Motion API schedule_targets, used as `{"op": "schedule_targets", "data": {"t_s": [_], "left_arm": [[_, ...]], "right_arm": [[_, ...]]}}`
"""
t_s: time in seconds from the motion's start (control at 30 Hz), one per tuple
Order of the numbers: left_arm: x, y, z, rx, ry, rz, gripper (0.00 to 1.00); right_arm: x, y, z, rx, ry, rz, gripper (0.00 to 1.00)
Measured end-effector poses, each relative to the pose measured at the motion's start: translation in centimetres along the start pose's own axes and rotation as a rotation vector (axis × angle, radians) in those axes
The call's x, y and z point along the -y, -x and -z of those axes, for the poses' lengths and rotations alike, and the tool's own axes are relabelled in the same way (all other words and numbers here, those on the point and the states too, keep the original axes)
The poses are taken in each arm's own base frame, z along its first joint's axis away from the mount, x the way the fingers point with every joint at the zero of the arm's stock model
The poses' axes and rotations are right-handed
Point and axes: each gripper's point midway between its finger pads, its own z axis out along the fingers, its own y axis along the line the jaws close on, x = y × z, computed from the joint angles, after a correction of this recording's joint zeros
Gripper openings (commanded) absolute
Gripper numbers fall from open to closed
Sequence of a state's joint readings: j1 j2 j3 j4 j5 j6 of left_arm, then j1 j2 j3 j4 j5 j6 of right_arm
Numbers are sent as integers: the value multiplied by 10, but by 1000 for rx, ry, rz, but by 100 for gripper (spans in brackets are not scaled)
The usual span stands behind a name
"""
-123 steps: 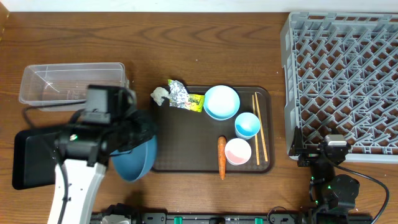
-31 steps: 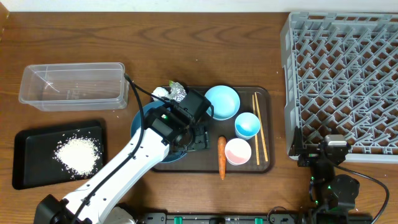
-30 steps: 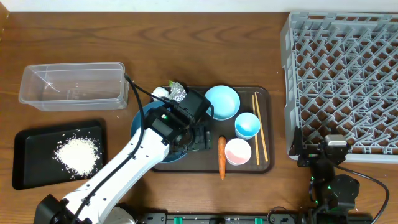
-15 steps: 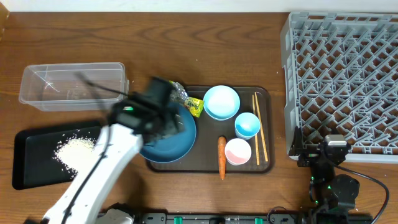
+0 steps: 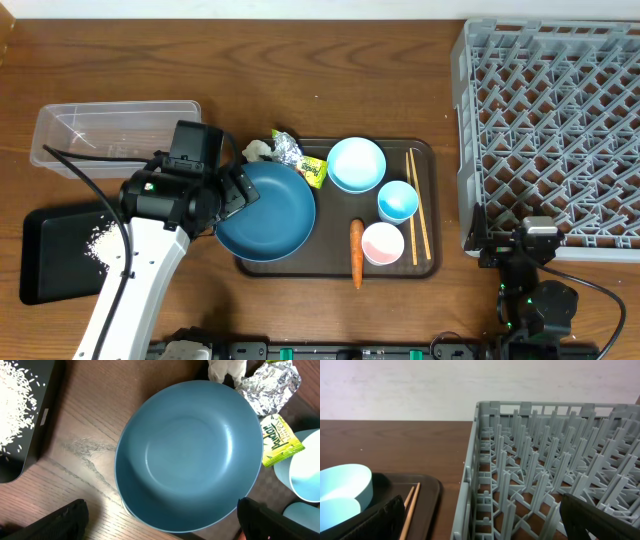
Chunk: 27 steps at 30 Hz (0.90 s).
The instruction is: Sort waste into correct bins and load items into the dishwasher rack
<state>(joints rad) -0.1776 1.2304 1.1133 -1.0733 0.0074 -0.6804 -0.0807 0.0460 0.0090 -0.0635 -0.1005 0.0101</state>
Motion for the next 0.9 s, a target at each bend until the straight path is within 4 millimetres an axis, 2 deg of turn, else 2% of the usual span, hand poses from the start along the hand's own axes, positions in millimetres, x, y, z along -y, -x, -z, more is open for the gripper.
{"op": "schedule_targets", "data": {"t_s": [0.43,0.5,0.6,0.67,0.77,0.9], "left_arm": [[0,0,0,0,0,0,98],[0,0,0,0,0,0,98],[0,0,0,0,0,0,98],[0,0,0,0,0,0,98],[0,0,0,0,0,0,98],[0,0,0,0,0,0,98]], "right_arm": [[-6,1,0,6,32,-11,99],[-18,3,1,10,103,-58,99],[-47,5,7,-11,278,-206,99],[-72,4,16,-64,432,-358,99],[-98,2,30,-154,591,-509,98],[-117,0,46,-247,720,-627,99]]}}
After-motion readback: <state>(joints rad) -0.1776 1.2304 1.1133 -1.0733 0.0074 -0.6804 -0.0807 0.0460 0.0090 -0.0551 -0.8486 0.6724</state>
